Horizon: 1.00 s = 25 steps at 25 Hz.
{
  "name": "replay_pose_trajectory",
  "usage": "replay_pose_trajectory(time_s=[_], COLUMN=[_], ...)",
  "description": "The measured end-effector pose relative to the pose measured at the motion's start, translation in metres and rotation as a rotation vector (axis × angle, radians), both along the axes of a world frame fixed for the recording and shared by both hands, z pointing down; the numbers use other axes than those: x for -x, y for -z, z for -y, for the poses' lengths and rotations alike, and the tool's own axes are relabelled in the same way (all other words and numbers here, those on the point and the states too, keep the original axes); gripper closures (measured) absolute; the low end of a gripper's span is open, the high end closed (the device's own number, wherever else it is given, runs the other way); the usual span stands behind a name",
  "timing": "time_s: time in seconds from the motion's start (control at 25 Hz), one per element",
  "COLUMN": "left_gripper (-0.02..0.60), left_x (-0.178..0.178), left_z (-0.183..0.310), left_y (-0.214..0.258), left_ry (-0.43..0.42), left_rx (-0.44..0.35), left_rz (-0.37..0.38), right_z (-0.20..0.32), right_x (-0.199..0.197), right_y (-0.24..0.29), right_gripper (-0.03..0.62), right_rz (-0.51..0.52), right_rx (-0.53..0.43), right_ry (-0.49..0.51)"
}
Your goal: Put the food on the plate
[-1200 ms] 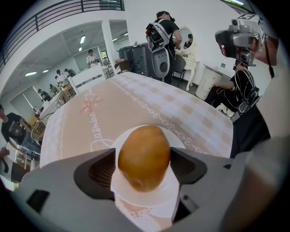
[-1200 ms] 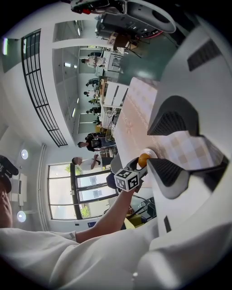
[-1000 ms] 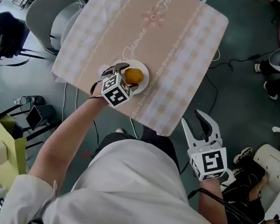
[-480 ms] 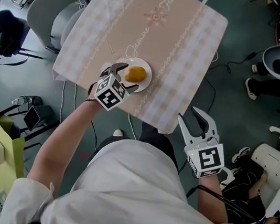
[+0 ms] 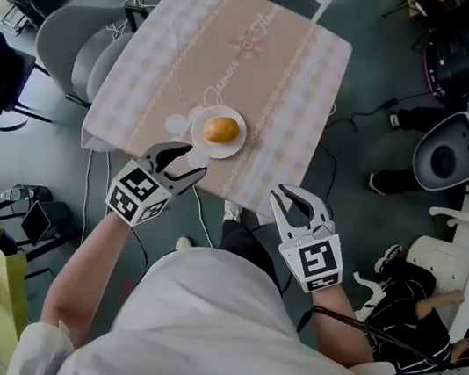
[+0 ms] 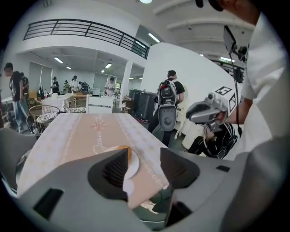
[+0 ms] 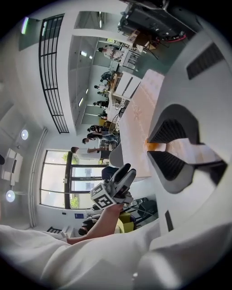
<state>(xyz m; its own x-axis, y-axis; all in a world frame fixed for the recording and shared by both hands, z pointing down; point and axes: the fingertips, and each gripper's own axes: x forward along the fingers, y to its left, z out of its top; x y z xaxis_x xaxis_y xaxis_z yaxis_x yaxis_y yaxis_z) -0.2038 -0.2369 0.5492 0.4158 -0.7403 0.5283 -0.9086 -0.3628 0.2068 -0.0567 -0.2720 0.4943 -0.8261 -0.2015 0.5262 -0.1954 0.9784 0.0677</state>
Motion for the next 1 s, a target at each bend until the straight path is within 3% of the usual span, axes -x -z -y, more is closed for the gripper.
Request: replay_pose_trajectory(time_s=[0.16, 0.36, 0.72, 1.0], left_gripper=[0.569, 0.572, 0.572, 0.572], left_x=[0.005, 0.005, -0.013, -0.031], left_z=[-0.057, -0.127, -0.215, -0.253], left_y=[0.032, 0.060, 0.091, 0.107], left_ry=[0.057, 0.056, 0.003, -0.033], left_rx=[-0.060, -0.098, -0.161, -0.208], left_rz=[-0.074, -0.124, -0.064, -0.060], right_z=[-0.039, -0.095, -0.184, -0.228], right_x=[0.015, 0.032, 0.043, 0.039], right_y=[0.006, 0.008, 0.008, 0.013], right_gripper=[0.572, 0.579, 0.581, 0.582], right_rz=[-0.003, 0.008, 0.021, 0.018], right_rx=[-0.018, -0.026, -0.014, -0.032], right_ry=[0.007, 0.022, 0.039, 0.057])
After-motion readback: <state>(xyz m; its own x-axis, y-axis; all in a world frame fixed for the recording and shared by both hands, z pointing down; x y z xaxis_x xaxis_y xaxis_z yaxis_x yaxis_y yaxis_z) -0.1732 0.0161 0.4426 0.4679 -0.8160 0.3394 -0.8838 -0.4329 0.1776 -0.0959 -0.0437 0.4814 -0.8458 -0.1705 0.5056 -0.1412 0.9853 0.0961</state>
